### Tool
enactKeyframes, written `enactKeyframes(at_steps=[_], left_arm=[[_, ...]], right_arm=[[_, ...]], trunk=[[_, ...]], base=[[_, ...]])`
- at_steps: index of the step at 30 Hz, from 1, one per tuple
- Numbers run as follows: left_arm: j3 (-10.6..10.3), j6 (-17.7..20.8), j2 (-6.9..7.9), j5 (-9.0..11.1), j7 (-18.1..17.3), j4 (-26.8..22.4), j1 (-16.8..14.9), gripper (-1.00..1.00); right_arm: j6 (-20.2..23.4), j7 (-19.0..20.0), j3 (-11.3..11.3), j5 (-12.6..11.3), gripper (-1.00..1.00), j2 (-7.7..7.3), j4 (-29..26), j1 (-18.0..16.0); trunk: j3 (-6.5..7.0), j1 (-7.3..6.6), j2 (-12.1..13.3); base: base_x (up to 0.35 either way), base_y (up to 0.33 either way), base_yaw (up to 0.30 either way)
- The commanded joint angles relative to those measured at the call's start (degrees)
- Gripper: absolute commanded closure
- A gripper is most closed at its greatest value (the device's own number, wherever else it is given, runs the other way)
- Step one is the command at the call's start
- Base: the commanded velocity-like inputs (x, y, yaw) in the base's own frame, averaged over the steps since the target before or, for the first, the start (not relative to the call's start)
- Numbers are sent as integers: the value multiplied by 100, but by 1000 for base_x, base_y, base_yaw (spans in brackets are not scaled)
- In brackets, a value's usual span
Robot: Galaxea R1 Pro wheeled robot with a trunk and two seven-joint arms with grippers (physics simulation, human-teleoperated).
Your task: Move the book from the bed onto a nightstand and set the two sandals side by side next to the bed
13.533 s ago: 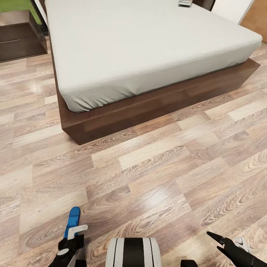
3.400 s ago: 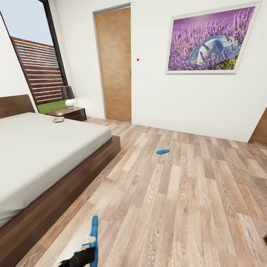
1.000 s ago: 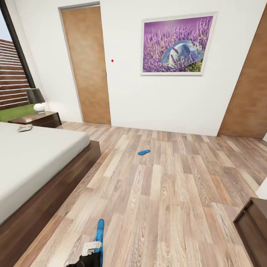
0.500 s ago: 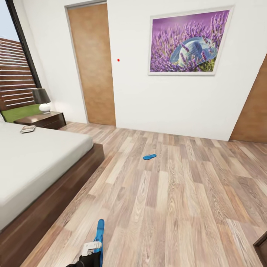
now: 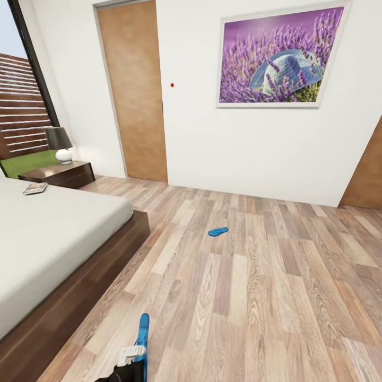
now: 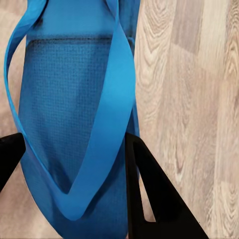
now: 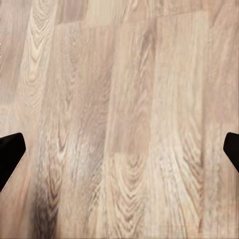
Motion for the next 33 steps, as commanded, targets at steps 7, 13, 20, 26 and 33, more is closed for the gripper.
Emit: enactKeyframes(at_steps=[7, 13, 20, 26, 33], left_arm=[[-28, -22, 5, 32, 4, 5, 0, 100], [-28, -22, 4, 32, 1, 5, -1, 100], [-28, -15, 9, 38, 1, 5, -2, 100], [-28, -14, 11, 41, 2, 5, -4, 100], [-21, -14, 12, 41, 6, 5, -4, 100]], right_arm=[[-11, 27, -10, -46, -100, 0, 12, -5], [-12, 27, -12, -46, -100, 0, 12, -4], [-12, 20, -14, -46, -100, 0, 11, -4], [-12, 20, -16, -48, -100, 0, 13, -4], [-12, 20, -18, -48, -100, 0, 11, -4]], trunk=[[-5, 2, -2], [-5, 2, -2], [-5, 2, -2], [-5, 2, -2], [-5, 2, -2]], base=[[296, 0, 0], [296, 0, 0], [302, 17, 0], [310, 96, 0], [322, 33, 0]])
